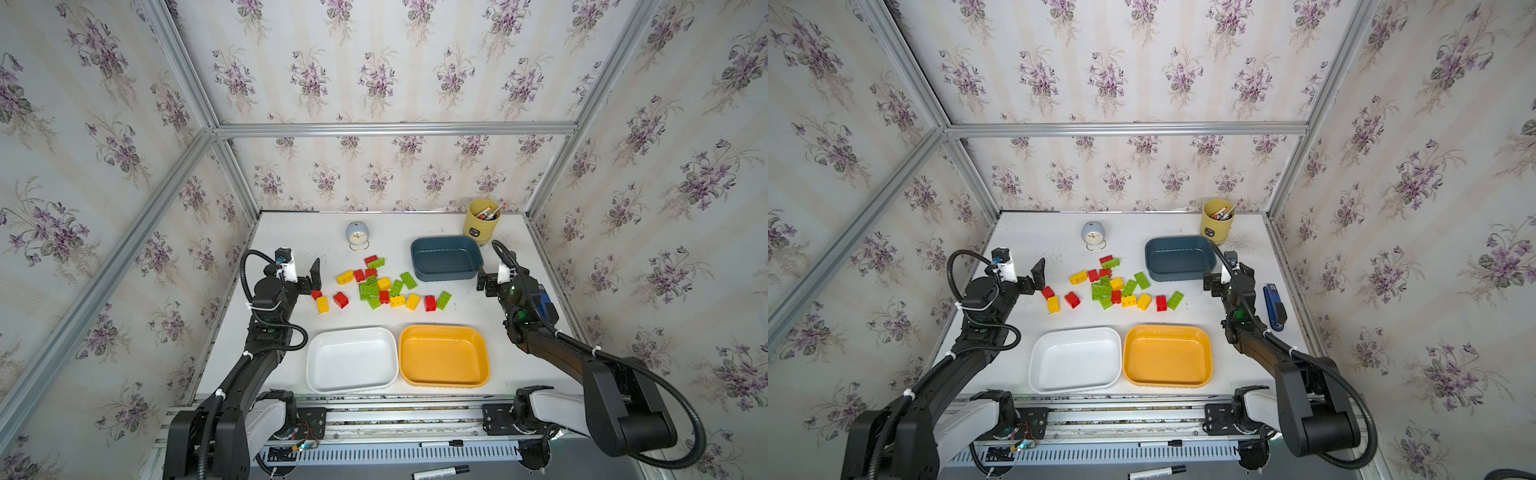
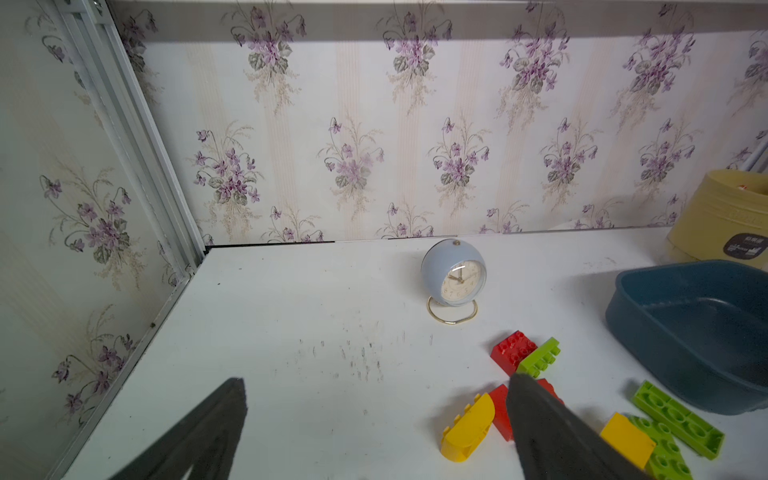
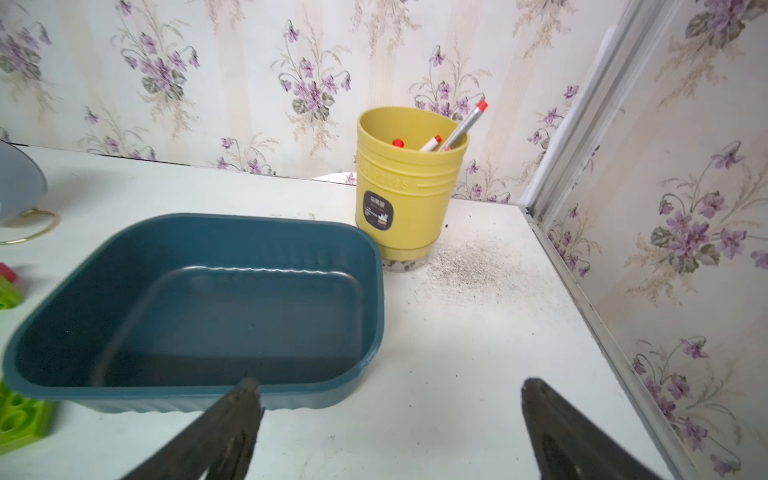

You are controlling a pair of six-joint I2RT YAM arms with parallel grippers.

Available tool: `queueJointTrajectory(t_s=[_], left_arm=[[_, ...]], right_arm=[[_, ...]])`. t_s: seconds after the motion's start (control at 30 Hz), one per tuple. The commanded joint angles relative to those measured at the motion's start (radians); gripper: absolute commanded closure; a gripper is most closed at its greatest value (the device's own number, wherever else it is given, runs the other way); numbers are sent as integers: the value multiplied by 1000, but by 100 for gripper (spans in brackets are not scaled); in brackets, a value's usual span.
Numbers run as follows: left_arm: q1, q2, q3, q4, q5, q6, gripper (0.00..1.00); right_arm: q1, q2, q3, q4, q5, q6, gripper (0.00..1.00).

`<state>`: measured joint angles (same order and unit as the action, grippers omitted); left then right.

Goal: Sort the legos into containers by color
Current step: 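Move the left gripper over a red brick while the right gripper rises above the pile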

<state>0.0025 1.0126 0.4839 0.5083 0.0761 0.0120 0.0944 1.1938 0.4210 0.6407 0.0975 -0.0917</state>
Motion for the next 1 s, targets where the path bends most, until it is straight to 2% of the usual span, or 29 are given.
queueJointTrajectory(t_s=[0.0, 0.23, 0.4, 0.67, 0.83, 0.97], left_arm=[[-2, -24, 86, -238, -2, -37, 1], [-15, -46, 257, -550, -13, -115, 1], [-23, -29, 343, -743, -46, -216, 1], [-35, 40, 453, -999, 27, -302, 1], [-48, 63, 473, -1078, -8, -363, 1], [-60, 101, 472, -1108, -54, -461, 1]], right_arm=[[1, -58, 49, -151, -101, -19, 0], [1, -163, 139, -396, -249, -12, 0], [2, -195, 203, -570, -370, 7, 0], [2, -198, 301, -814, -526, 33, 0], [2, -192, 353, -939, -632, 47, 0], [2, -181, 398, -1023, -728, 68, 0]])
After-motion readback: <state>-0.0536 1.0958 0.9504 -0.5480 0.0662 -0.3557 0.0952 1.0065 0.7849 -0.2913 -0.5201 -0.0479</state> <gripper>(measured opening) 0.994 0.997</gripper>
